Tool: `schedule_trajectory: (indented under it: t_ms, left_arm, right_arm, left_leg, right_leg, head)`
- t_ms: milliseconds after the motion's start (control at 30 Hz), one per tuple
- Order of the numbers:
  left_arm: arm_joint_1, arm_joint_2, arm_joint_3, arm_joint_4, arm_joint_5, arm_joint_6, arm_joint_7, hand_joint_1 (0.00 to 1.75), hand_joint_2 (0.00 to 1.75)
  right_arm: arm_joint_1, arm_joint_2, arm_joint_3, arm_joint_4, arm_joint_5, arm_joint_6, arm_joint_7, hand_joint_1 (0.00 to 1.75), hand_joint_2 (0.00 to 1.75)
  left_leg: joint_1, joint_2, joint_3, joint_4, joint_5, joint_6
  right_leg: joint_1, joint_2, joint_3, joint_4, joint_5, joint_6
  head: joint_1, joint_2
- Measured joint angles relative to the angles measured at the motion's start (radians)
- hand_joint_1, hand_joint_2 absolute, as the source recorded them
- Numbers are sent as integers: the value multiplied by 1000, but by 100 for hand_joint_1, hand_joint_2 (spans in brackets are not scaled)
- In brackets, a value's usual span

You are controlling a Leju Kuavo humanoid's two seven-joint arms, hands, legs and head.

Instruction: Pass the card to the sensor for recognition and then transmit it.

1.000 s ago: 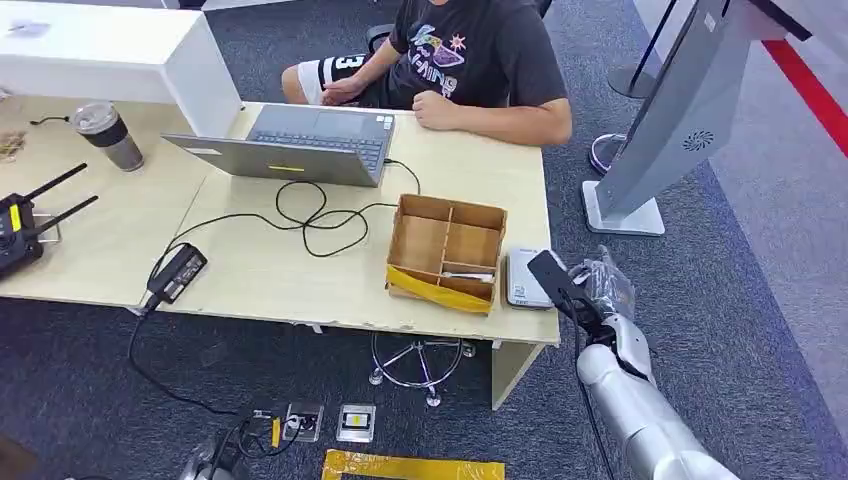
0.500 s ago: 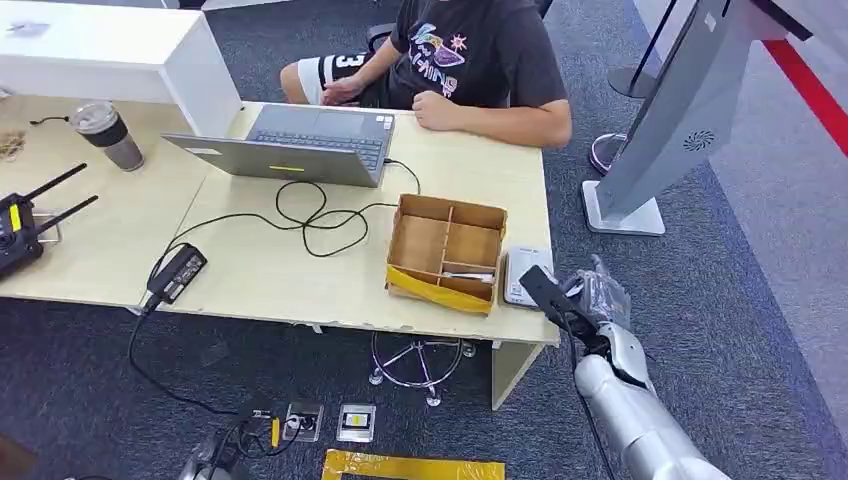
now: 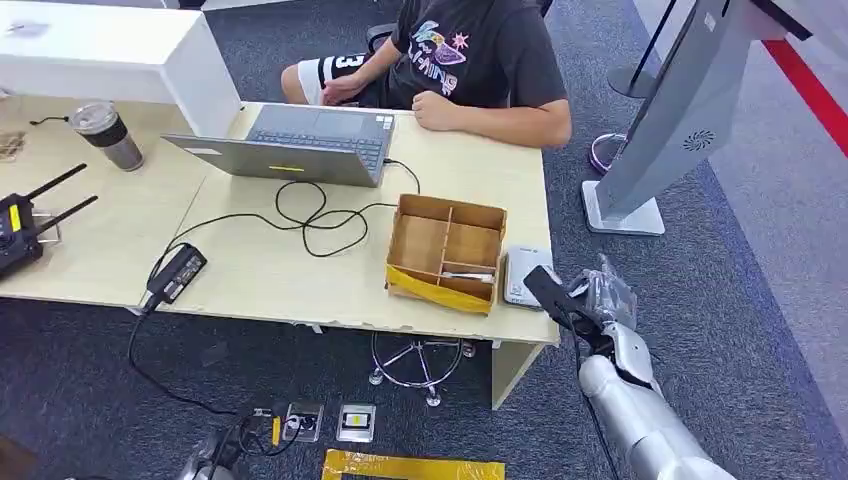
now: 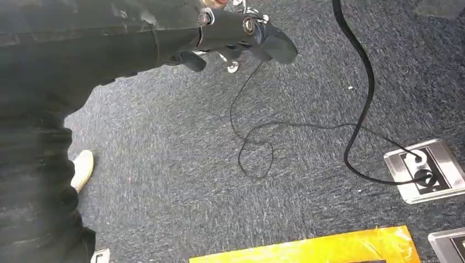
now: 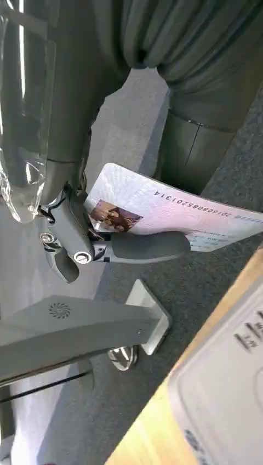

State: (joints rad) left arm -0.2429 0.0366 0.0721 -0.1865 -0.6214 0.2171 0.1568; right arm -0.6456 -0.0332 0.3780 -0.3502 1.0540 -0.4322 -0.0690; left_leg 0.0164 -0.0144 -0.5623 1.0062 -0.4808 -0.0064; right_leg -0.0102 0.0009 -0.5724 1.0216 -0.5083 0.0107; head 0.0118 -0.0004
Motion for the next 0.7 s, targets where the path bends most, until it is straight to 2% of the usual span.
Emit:
schedule_trajectory:
  t_ms: [300, 600, 700]
  left_arm:
    - [-1, -2, 0, 0, -10, 0, 0, 0, 175]
    - [-1, -4, 0, 0, -10, 0, 0, 0, 175]
    - [-1, -5, 0, 0, -10, 1, 0, 0, 175]
  right_arm:
    - [-78, -34, -2, -13, 5, -71, -10, 175, 175]
    - [-123, -47, -3, -36, 14, -90, -34, 175, 175]
    - [-131, -46, -5, -48, 5, -71, -58, 175, 175]
  left_leg:
    - [0, 0, 0, 0, 0, 0]
    - [0, 0, 0, 0, 0, 0]
    - [0, 0, 0, 0, 0, 0]
  right_leg:
    - [0, 0, 0, 0, 0, 0]
    - [0, 0, 0, 0, 0, 0]
    - [0, 0, 0, 0, 0, 0]
  head:
    - [0, 0]
    - [0, 0]
    - [0, 0]
